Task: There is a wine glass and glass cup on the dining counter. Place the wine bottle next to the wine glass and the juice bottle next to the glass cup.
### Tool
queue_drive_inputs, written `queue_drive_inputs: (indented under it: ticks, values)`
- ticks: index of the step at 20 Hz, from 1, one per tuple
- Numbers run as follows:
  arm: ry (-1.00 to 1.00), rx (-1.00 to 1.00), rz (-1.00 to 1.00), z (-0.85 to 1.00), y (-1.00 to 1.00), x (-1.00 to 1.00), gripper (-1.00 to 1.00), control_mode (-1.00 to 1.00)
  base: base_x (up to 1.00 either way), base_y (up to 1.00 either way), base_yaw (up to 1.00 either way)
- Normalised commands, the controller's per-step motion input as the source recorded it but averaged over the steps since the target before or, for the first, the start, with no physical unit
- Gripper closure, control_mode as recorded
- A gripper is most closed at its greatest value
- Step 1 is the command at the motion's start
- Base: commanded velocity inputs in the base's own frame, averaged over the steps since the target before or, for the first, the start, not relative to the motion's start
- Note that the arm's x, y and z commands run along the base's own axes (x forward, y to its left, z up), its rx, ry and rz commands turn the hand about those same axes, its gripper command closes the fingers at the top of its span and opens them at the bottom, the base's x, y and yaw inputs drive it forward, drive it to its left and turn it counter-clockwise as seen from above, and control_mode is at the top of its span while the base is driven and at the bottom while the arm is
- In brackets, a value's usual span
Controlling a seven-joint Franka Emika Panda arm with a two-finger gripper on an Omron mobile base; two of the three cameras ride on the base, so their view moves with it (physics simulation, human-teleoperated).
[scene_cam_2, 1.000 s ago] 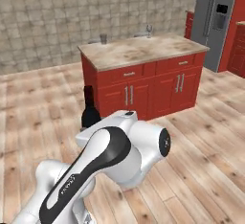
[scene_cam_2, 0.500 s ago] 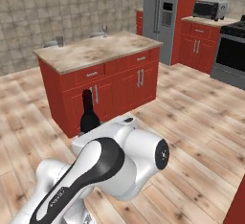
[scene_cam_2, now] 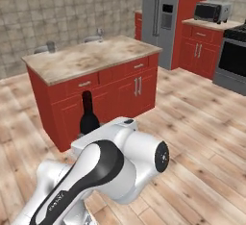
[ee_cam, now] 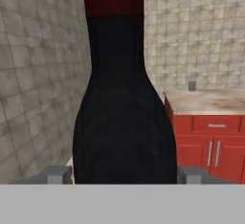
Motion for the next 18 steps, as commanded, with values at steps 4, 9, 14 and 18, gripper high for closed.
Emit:
queue_drive_inputs:
  ticks: [4,9,14,18]
  values:
    - [0.00,0.00,0.00,0.00,0.00,0.00,1.00,1.00,0.94,0.00,0.00]
    - [0.00,0.00,0.00,0.00,0.00,0.00,1.00,1.00,0.94,0.00,0.00]
    - [0.00,0.00,0.00,0.00,0.00,0.00,1.00,1.00,0.94,0.00,0.00]
    - [0.00,0.00,0.00,0.00,0.00,0.00,1.00,1.00,0.94,-0.04,0.00]
